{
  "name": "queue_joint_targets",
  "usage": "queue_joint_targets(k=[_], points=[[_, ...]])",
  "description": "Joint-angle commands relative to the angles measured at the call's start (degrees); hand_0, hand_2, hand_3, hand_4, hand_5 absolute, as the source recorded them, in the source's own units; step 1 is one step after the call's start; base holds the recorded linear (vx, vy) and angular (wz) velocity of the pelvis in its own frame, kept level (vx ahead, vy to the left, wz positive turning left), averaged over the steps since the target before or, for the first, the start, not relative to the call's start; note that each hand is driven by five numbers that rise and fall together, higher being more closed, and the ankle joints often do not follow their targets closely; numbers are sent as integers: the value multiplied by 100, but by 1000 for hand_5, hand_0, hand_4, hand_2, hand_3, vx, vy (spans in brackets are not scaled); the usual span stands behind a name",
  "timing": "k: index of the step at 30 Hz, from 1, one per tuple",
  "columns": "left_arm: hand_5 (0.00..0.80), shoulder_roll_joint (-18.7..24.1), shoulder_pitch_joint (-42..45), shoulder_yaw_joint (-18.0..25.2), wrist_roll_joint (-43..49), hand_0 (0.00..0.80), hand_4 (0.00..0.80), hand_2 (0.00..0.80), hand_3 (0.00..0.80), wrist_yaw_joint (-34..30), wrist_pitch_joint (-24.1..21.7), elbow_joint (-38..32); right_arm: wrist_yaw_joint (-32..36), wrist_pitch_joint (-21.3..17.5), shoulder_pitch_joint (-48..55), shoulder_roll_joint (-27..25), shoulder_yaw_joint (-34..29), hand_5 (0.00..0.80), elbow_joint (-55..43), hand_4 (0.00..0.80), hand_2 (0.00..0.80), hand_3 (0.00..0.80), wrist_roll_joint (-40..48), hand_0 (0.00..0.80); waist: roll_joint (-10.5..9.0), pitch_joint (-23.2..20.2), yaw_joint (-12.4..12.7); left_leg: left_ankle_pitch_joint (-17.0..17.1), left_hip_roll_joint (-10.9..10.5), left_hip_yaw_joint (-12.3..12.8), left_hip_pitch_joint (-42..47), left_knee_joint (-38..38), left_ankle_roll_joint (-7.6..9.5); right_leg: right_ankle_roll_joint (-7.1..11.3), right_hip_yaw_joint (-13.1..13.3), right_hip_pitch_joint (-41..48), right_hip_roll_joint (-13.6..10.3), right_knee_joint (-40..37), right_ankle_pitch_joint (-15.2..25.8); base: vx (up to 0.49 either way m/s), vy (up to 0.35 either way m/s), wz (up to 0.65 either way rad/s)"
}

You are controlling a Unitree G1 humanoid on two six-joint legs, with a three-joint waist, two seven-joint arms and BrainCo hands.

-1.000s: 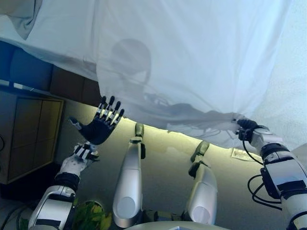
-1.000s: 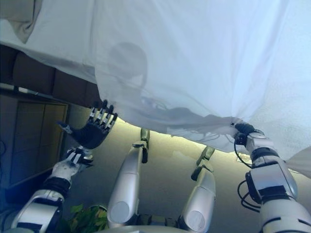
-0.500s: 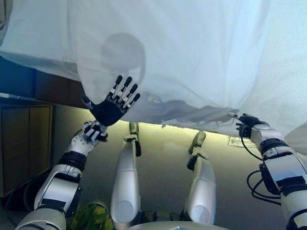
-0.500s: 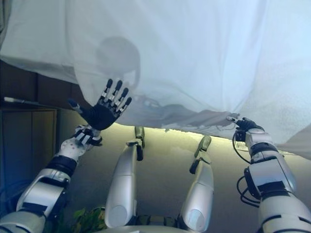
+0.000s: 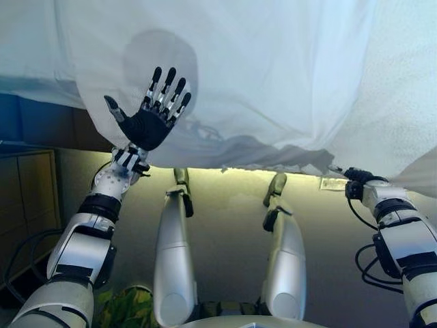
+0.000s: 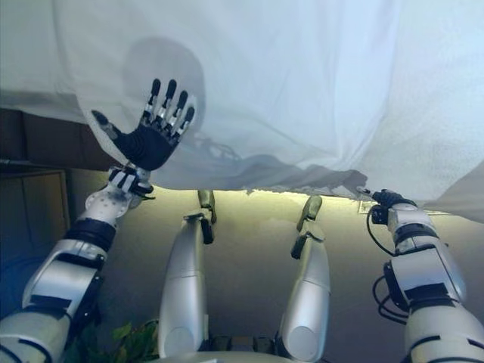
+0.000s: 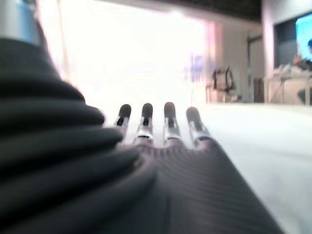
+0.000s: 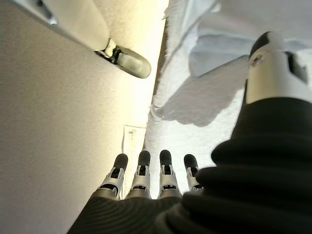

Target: Make the bed neatly

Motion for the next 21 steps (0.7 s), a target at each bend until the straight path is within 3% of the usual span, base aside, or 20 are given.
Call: queue_joint_targets(k=[1, 12, 21], points=[[0, 169, -61, 501, -221, 0, 0, 0, 0, 311, 26, 374, -100, 2, 97, -495, 130, 0, -75, 0, 0, 0, 12, 0, -107, 29, 25, -131, -46, -267, 365, -529, -41, -22, 295, -486, 21, 621, 72, -21, 17, -7], [0, 512, -171, 791, -531, 0, 0, 0, 0, 1152, 93, 1070, -169, -41, -53, -769, 187, 0, -288, 0, 0, 0, 154, 0, -233, 29, -14, -196, 6, -513, -376, -157, -115, -12, 342, -1117, 93, 793, 43, -33, 27, -2], [0, 696, -303, 980, -764, 0, 0, 0, 0, 2475, 112, 1535, -128, -79, -117, -846, 218, 0, -318, 0, 0, 0, 210, 0, -293, 29, -10, -209, 5, -594, -628, -6, -152, 4, 301, -1311, 123, 902, -10, -26, -8, -3]])
